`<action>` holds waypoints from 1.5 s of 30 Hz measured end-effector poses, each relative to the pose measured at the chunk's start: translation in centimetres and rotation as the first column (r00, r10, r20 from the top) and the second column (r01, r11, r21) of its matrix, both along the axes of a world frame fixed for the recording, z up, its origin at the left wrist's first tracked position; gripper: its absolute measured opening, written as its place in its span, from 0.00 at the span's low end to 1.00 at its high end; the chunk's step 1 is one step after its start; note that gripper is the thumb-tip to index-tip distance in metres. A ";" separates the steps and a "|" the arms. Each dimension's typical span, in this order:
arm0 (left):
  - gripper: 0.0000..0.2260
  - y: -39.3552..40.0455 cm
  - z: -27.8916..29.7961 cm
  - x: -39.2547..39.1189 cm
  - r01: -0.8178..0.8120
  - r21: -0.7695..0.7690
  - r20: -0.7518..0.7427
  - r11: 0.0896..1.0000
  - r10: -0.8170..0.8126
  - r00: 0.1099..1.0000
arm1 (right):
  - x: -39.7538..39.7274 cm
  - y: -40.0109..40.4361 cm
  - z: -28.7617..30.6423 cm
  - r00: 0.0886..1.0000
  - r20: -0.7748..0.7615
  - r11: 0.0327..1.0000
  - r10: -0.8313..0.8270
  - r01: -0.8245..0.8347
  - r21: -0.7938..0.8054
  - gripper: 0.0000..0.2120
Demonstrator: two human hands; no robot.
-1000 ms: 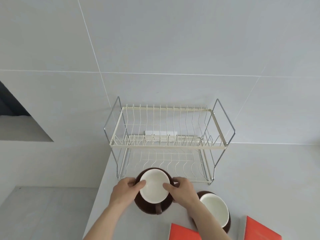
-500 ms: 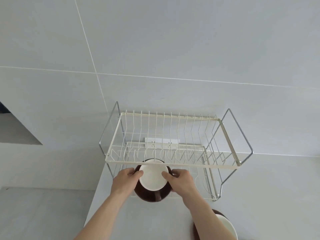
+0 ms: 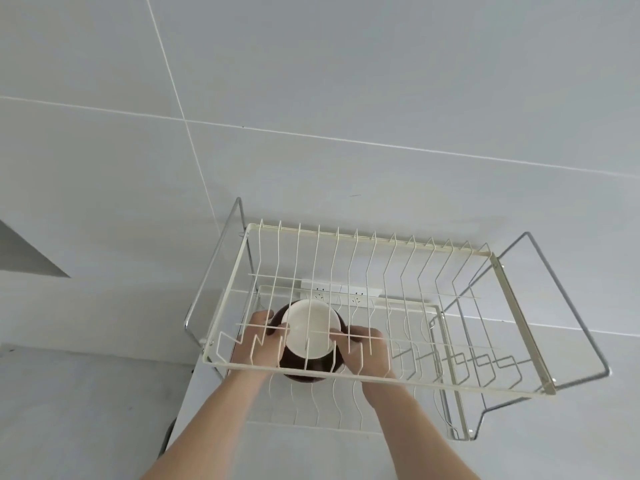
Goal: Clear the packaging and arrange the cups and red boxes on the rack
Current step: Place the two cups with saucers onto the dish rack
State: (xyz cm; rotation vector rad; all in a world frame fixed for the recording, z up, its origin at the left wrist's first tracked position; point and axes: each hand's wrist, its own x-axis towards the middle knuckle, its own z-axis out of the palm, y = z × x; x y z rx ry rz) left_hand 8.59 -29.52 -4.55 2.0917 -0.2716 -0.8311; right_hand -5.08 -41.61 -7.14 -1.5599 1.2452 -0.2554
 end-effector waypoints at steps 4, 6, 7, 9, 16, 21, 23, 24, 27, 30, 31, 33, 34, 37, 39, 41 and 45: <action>0.35 0.2 -2.3 1.2 -0.082 -0.110 -0.032 0.990 0.079 0.996 | 0.8 -0.3 1.3 0.999 -0.031 0.999 0.041 -0.041 -0.019 0.19; 0.28 -0.4 -1.0 1.3 -0.083 -0.102 -0.057 0.991 0.077 0.995 | 1.1 -0.8 2.2 0.994 -0.091 0.997 0.052 -0.057 -0.052 0.17; 0.20 -0.6 0.6 1.0 -0.088 -0.114 -0.049 0.990 0.083 0.995 | 1.2 -1.0 2.6 0.993 -0.100 0.995 0.065 -0.072 -0.064 0.16; 0.09 -0.9 1.1 1.1 -0.064 -0.129 -0.013 0.990 0.063 0.998 | 1.3 -1.3 2.8 0.990 -0.111 0.994 0.083 -0.090 -0.068 0.13; 0.24 -1.1 0.7 1.6 -0.034 -0.104 0.019 0.994 0.036 0.999 | 1.4 -1.3 3.5 0.995 -0.086 0.995 0.058 -0.064 -0.070 0.11; 0.26 -1.0 0.2 1.8 0.077 -0.068 0.143 0.995 -0.066 0.988 | 1.5 -1.1 3.2 0.986 -0.160 0.989 0.049 -0.070 -0.130 0.24; 0.24 -1.0 0.1 2.2 0.173 -0.023 0.290 0.985 -0.159 0.944 | 1.5 -1.0 3.2 0.976 -0.215 0.970 0.036 -0.087 -0.229 0.32; 0.25 -1.0 0.2 2.3 0.214 -0.005 0.355 0.977 -0.198 0.914 | 1.5 -0.8 3.3 0.973 -0.229 0.949 0.042 -0.110 -0.295 0.35; 0.25 -1.1 0.4 2.6 0.330 0.077 0.530 0.941 -0.319 0.786 | 1.2 -0.5 3.8 0.953 -0.289 0.866 0.088 -0.216 -0.451 0.44; 0.29 -1.3 0.8 2.8 0.406 0.190 0.681 0.894 -0.418 0.601 | 1.0 -0.9 4.1 0.913 -0.391 0.728 0.117 -0.347 -0.592 0.43; 0.31 -1.3 0.7 2.8 0.418 0.227 0.742 0.880 -0.434 0.510 | 1.0 -1.1 4.3 0.901 -0.414 0.689 0.130 -0.382 -0.616 0.42; 0.33 -1.2 0.8 2.8 0.418 0.290 0.806 0.861 -0.455 0.379 | 1.0 -1.4 4.6 0.878 -0.454 0.616 0.154 -0.444 -0.650 0.42; 0.34 -1.2 0.8 2.9 0.417 0.314 0.822 0.853 -0.464 0.331 | 1.0 -1.6 4.6 0.864 -0.476 0.586 0.167 -0.475 -0.656 0.42; 0.37 -1.1 1.2 2.6 0.413 0.358 0.840 0.837 -0.482 0.248 | 1.0 -1.7 5.0 0.835 -0.518 0.536 0.184 -0.527 -0.659 0.42; 0.38 -1.2 1.4 2.7 0.409 0.364 0.844 0.837 -0.482 0.236 | 1.0 -1.7 5.1 0.824 -0.536 0.521 0.184 -0.544 -0.658 0.42; 0.39 -1.1 1.5 2.7 0.396 0.365 0.843 0.843 -0.479 0.243 | 0.9 -1.8 5.1 0.821 -0.542 0.526 0.182 -0.547 -0.652 0.42; 0.35 -0.9 1.3 2.7 0.370 0.392 0.845 0.842 -0.489 0.216 | 0.9 -1.8 4.9 0.835 -0.523 0.513 0.172 -0.529 -0.676 0.42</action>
